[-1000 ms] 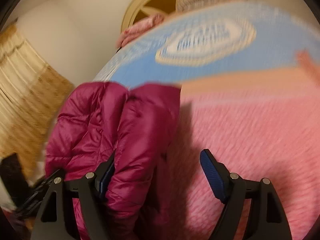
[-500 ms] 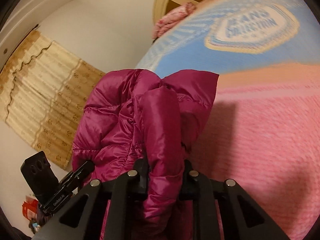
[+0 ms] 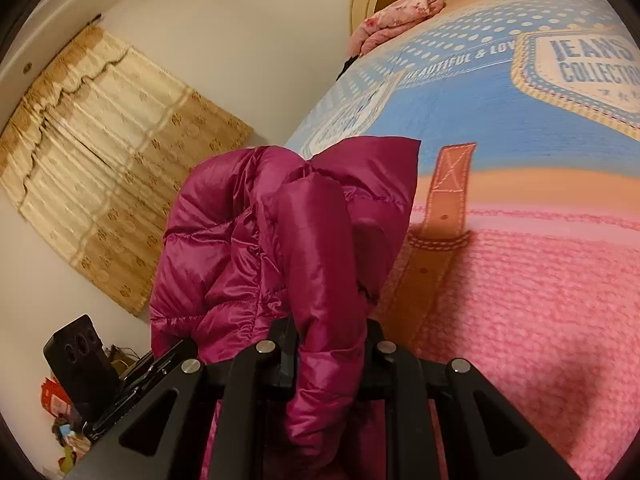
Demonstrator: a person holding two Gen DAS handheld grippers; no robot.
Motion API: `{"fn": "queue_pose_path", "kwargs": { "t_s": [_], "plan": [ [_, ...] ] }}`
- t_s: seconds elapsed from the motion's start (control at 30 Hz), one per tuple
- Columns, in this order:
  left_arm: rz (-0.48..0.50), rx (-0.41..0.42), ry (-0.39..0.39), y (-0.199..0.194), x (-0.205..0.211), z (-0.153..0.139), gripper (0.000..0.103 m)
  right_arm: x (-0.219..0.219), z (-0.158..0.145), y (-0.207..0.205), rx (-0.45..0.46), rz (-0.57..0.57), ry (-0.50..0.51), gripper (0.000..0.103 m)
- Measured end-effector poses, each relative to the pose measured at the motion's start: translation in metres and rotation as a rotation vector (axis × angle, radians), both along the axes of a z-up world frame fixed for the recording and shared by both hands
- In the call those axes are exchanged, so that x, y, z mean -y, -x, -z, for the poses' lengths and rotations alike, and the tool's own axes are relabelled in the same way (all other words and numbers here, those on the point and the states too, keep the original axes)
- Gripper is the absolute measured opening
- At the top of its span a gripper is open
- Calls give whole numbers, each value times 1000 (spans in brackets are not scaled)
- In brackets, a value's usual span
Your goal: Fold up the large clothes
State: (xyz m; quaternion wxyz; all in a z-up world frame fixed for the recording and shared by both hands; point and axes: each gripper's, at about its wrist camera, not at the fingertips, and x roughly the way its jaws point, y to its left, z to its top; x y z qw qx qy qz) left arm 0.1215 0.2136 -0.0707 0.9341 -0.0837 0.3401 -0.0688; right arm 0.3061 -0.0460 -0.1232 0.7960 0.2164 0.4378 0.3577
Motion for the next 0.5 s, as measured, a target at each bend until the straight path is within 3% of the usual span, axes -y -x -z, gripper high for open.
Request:
{"fn": "queue_pose_path", "kwargs": {
  "t_s": [0.33,0.5],
  "plan": [
    [-20,-48,19,-6,-8,25,22,-22,30,-18,-68,3,41,17],
    [-30,-62,3,-9,-8,30,32,-22,40,-24,-89,1,45,17]
  ]
}}
